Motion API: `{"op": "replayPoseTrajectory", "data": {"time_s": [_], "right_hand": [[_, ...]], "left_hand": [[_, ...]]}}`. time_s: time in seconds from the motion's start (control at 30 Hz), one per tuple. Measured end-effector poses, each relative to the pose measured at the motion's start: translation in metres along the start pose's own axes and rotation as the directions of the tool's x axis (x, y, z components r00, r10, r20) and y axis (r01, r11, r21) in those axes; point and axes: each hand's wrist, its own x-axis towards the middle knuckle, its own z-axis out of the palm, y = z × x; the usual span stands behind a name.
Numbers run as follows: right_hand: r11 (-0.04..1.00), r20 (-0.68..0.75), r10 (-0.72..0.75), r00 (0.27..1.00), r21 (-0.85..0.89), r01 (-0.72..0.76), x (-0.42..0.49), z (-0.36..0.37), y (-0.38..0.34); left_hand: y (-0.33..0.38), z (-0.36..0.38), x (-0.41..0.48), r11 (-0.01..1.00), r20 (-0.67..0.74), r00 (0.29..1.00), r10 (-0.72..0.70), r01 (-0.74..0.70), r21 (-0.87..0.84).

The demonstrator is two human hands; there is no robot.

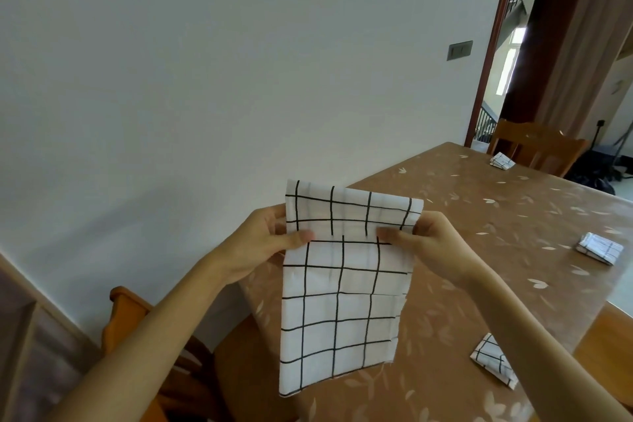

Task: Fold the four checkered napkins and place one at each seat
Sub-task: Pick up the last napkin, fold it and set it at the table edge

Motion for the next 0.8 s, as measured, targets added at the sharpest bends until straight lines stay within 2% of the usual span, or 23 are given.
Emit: {"op": "replayPoseTrajectory", "data": {"time_s": [0.13,0.2,0.3,0.37,0.47,0.53,0.6,0.67,0.7,0.73,0.8], "right_hand": [[0.993,-0.001,-0.112,0.994,-0.019,0.112,0.000,-0.007,0.004],[0.984,0.013,-0.177,0.984,-0.021,0.177,0.001,-0.010,0.004],[0.966,-0.003,-0.246,0.969,-0.076,0.245,0.002,-0.011,0.007],[0.952,-0.027,-0.283,0.959,-0.129,0.277,0.003,-0.010,0.006],[0.941,-0.078,-0.314,0.946,-0.160,0.299,0.001,-0.006,0.002],[0.970,-0.122,-0.242,0.962,-0.021,0.242,0.000,-0.004,-0.001],[0.976,-0.140,-0.089,0.986,0.183,0.114,0.001,-0.002,-0.005],[0.905,-0.085,0.125,0.988,0.419,-0.078,0.002,-0.003,-0.007],[0.870,-0.024,0.172,0.985,0.473,-0.140,0.001,-0.003,-0.009],[0.864,0.058,0.159,0.985,0.474,-0.168,-0.001,-0.002,-0.010],[0.917,0.152,0.112,0.982,0.365,-0.161,-0.006,0.006,-0.010]], "left_hand": [[-0.004,-0.007,0.000,0.994,0.031,0.999,-0.030,0.033,-0.104],[-0.003,-0.007,0.000,0.972,0.028,0.998,-0.061,0.065,-0.225],[0.001,-0.009,-0.001,0.887,0.084,0.992,-0.096,0.124,-0.445],[0.003,-0.007,-0.001,0.887,0.098,0.993,-0.068,0.105,-0.450],[0.002,-0.005,0.000,0.928,0.015,0.999,-0.032,0.035,-0.372],[0.002,-0.006,0.002,0.929,-0.018,0.999,-0.026,0.017,-0.370],[0.003,-0.008,0.002,0.922,-0.033,0.999,-0.004,-0.010,-0.386],[0.007,-0.009,0.002,0.910,-0.069,0.998,0.012,-0.039,-0.413],[0.008,-0.008,0.002,0.904,-0.092,0.996,0.015,-0.052,-0.424],[0.008,-0.008,0.002,0.901,-0.109,0.994,0.019,-0.064,-0.429],[0.008,-0.007,0.002,0.901,-0.131,0.991,0.024,-0.078,-0.426]]}}
